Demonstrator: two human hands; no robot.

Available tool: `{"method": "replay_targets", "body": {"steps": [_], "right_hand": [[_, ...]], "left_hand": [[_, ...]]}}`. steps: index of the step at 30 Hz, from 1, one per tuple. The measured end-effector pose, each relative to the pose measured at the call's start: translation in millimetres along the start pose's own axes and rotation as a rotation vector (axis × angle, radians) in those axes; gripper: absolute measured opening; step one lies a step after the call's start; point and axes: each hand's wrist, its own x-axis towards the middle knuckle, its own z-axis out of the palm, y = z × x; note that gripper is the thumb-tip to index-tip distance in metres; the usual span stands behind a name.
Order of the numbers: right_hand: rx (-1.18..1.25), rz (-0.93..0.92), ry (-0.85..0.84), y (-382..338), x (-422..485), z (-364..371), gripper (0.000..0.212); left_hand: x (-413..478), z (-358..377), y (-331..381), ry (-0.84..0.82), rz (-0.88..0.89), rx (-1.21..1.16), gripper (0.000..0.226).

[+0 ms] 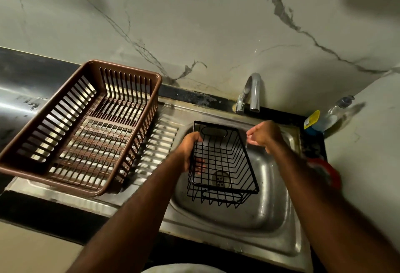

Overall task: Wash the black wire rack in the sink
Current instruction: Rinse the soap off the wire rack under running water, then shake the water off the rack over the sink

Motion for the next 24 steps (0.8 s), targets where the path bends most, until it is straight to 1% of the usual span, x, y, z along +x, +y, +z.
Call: {"method": "replay_targets", "body": {"steps": [3, 6, 7, 8, 9, 10, 11, 13, 14, 15, 17, 19, 21, 24], "right_hand": [[-0.142, -0.105, 0.102, -1, -17, -11, 0.014], [-0.148, -0.299, 0.268, 4, -32, -14, 0.012], [-0.151, -0.344, 0.301, 7, -36, -14, 0.011], [-0.176, -0.357, 0.295, 10, -41, -14, 0.011], [-0.236, -0.355, 0.263, 12, -48, -14, 0.013], [-0.310, -0.348, 0.236, 13, -55, -13, 0.017], [-0.354, -0.352, 0.232, 15, -63, -11, 0.022], [-0.329, -0.395, 0.219, 12, -84, -7, 0.023], [-0.315, -0.419, 0.178, 9, -97, -3, 0.020], [-0.322, -0.437, 0.101, 7, -108, 2, 0.016], [-0.375, -0.429, -0.086, 3, -127, 18, 0.018], [-0.407, -0.390, -0.164, 2, -138, 33, 0.020], [-0.377, -0.359, -0.197, 0, -152, 39, 0.027], [-0.189, -0.279, -0.339, 5, -177, 44, 0.038]], "left_hand": [[-8, 5, -4, -0.035, -0.034, -0.003, 0.038], [-13, 9, -9, -0.045, -0.038, -0.008, 0.053], [-15, 9, -11, -0.043, -0.034, 0.001, 0.053], [-18, 10, -12, -0.031, -0.033, 0.013, 0.052], [-21, 11, -14, -0.019, -0.034, 0.024, 0.051], [-22, 13, -15, -0.002, -0.040, 0.033, 0.056], [-22, 14, -17, 0.013, -0.042, 0.042, 0.068], [-23, 19, -20, 0.048, -0.040, 0.042, 0.095], [-22, 22, -22, 0.069, -0.025, 0.044, 0.099], [-20, 26, -23, 0.092, 0.007, 0.050, 0.095], [-24, 33, -26, 0.139, 0.093, 0.085, 0.079], [-32, 40, -28, 0.167, 0.159, 0.144, 0.073], [-34, 44, -31, 0.181, 0.177, 0.173, 0.077], [-34, 46, -35, 0.188, 0.183, 0.156, 0.089]]}}
